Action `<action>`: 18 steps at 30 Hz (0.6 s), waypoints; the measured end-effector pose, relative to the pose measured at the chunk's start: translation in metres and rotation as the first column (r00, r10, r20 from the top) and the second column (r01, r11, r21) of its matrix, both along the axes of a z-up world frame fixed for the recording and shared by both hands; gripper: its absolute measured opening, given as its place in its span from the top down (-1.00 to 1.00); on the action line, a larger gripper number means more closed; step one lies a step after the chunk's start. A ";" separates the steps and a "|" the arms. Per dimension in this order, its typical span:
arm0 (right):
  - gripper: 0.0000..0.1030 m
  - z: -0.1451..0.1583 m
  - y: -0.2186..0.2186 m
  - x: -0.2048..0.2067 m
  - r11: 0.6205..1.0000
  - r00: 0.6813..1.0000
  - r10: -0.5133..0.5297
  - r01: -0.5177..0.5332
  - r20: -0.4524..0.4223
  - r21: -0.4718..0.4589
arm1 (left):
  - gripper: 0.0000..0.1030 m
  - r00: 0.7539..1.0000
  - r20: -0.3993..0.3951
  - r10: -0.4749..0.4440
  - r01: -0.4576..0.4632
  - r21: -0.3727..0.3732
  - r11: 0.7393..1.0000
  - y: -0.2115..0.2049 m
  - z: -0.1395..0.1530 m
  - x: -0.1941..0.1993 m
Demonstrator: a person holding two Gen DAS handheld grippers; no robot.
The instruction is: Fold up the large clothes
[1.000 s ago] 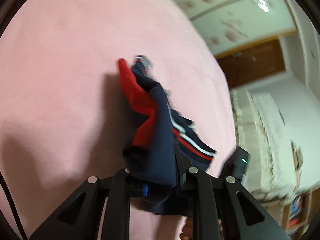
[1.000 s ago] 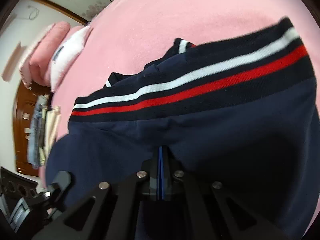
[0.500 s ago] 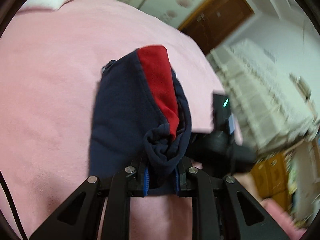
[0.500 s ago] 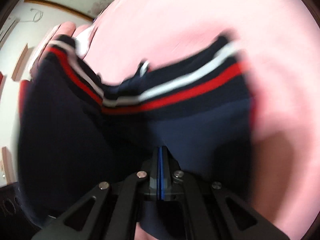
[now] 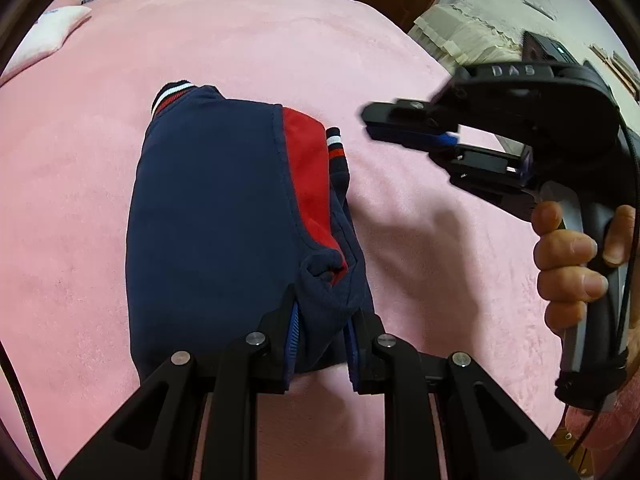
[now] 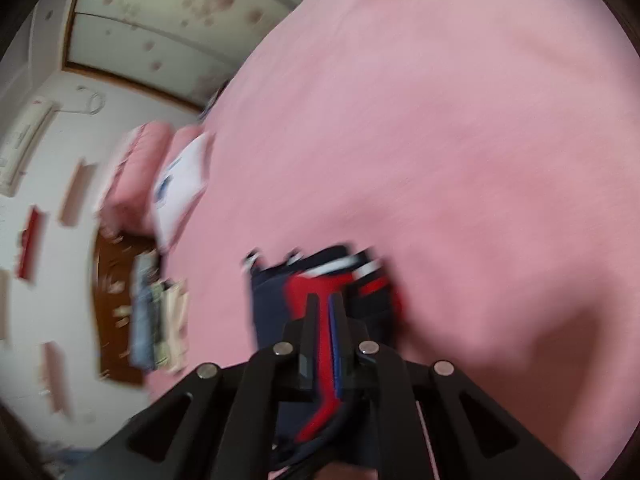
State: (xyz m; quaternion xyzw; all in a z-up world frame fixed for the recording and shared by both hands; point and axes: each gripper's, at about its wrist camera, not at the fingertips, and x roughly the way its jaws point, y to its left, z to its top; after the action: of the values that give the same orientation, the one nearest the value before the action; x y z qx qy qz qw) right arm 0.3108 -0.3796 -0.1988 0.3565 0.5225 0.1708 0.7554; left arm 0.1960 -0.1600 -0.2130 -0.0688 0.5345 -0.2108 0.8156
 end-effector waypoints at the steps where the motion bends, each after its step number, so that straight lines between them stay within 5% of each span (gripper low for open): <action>1: 0.67 -0.002 0.005 0.003 0.999 0.999 0.039 -0.040 -0.023 -0.005 | 0.67 1.000 0.001 -0.004 0.004 0.005 1.000 -0.003 -0.002 0.000; 3: 0.14 -0.007 0.018 0.007 0.994 0.994 0.085 -0.089 -0.065 -0.058 | 0.67 1.000 -0.005 -0.019 0.019 0.023 1.000 -0.007 -0.002 -0.002; 7: 0.04 -0.027 0.036 0.001 0.978 0.980 0.158 -0.172 -0.124 -0.114 | 0.67 1.000 -0.011 -0.022 0.023 0.052 0.998 -0.016 -0.004 0.000; 8: 0.21 -0.030 0.040 -0.001 0.974 0.979 0.166 -0.181 -0.117 -0.134 | 0.67 1.000 -0.010 -0.021 0.022 0.056 0.998 -0.018 -0.003 -0.001; 9: 0.89 -0.029 0.040 -0.003 0.972 0.983 0.160 -0.174 -0.092 -0.161 | 0.67 1.000 -0.005 -0.023 0.024 0.060 0.998 -0.020 -0.001 -0.001; 15: 0.94 -0.008 0.021 -0.011 0.983 0.995 0.100 -0.100 -0.006 -0.152 | 0.67 0.997 -0.001 -0.082 0.082 0.007 0.997 -0.039 0.008 -0.007; 18: 0.92 -0.020 0.010 -0.005 0.983 0.998 0.057 -0.062 -0.034 -0.172 | 0.59 0.993 -0.034 -0.117 0.118 0.045 0.992 -0.055 -0.003 -0.006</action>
State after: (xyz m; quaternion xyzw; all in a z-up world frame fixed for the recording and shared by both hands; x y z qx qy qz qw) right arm 0.3056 -0.3697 -0.2187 0.2761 0.5566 0.1420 0.7706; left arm 0.1896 -0.2150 -0.2163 -0.0213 0.5553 -0.2447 0.7945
